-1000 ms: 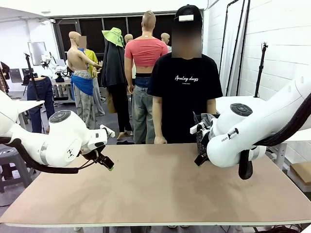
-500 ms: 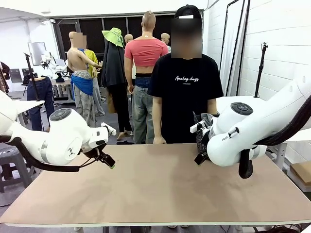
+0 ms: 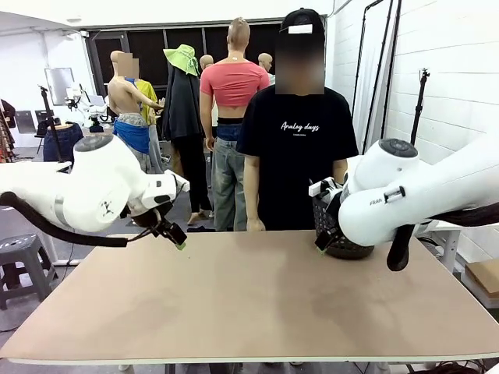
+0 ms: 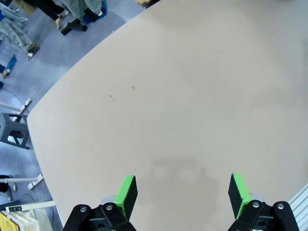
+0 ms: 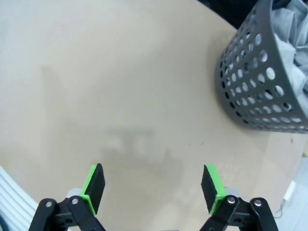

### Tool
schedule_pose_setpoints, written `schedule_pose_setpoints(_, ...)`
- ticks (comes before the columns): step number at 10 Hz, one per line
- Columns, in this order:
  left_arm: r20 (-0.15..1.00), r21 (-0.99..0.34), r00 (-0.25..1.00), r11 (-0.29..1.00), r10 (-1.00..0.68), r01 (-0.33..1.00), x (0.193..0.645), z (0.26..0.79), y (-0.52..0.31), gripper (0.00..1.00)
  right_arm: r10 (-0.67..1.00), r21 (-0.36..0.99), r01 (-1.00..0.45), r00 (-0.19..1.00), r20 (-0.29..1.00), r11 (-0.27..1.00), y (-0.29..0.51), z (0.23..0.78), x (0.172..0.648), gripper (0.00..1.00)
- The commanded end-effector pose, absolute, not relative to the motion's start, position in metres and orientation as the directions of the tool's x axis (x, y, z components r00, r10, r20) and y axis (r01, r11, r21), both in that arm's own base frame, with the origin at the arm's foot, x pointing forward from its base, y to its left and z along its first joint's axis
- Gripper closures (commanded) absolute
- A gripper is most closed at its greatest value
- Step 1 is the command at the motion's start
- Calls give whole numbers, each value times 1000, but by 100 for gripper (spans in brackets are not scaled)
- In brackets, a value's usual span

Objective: Fold the training pants.
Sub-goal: Grab both ends of the Training pants handed by a person.

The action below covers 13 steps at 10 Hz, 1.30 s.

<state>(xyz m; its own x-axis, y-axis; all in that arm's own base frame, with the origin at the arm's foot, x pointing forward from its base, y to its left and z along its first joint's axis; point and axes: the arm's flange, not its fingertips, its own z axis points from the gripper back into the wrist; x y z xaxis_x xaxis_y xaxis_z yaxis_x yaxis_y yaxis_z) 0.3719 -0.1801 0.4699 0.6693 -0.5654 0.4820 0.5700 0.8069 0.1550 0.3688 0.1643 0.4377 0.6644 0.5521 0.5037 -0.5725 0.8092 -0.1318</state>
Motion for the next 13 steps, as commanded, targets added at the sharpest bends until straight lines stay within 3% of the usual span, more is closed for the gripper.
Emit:
schedule_pose_setpoints(1, 481, 157, 689, 826, -543, 541, 365, 492, -182, 0, 564, -74, -615, 661, 494, 785, 160, 469, 350, 0)
schedule_pose_setpoints(6, 556, 172, 663, 850, -502, 499, 344, 524, -152, 0, 568, -104, -621, 620, 542, 777, 155, 522, 314, 0)
schedule_pose_setpoints(13, 550, 194, 659, 846, -513, 497, 315, 552, -155, 0, 570, -154, -599, 604, 557, 785, 163, 554, 302, 0)
